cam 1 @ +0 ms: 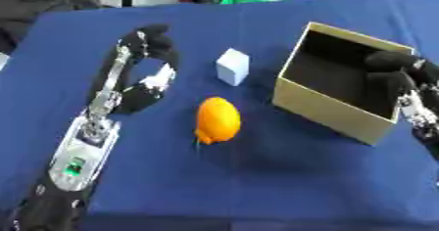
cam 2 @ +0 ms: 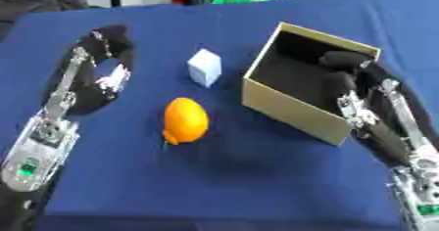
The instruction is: Pick up objects on the table and place them in the box.
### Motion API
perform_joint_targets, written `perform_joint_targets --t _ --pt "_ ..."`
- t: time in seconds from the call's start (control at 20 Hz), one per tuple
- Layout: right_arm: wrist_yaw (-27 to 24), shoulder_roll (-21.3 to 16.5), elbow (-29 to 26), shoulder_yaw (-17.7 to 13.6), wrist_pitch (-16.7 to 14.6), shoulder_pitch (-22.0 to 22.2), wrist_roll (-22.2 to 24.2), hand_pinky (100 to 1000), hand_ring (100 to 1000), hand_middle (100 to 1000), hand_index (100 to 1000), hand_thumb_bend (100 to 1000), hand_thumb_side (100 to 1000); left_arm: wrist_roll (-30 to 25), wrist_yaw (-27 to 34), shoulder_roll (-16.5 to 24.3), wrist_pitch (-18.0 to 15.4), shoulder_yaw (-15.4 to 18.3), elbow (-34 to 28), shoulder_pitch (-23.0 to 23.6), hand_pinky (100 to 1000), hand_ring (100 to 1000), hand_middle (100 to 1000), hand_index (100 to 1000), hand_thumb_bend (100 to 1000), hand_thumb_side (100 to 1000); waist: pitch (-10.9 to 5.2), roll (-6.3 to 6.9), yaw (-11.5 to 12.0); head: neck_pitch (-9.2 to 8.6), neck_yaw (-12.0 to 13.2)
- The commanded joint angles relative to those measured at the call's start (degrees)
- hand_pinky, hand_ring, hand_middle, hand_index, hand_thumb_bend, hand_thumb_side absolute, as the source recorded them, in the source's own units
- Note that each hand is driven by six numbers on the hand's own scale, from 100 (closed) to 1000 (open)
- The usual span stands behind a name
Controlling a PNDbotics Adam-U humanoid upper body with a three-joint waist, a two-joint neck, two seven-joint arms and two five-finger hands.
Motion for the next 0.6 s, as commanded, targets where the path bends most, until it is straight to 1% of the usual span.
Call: perform_joint_targets --t 0.05,0.6 --pt "-0.19 -0.22 -0.68 -0.41 -0.17 -0.61 0.04 800 889 752 828 100 720 -0.14 -0.36 0.46 -0.09 0.11 -1.37 -0.65 666 681 620 836 224 492 -0.78 -0.19 0.02 0.27 0.11" --pt "-0.17 -0.21 -0.64 -0.49 -0.17 -0.55 -0.03 800 889 752 828 100 718 -0.24 -0.52 0.68 -0.04 0.13 -1.36 -0.65 667 682 621 837 226 490 -0.82 -0.12 -0.11 0.31 0.22"
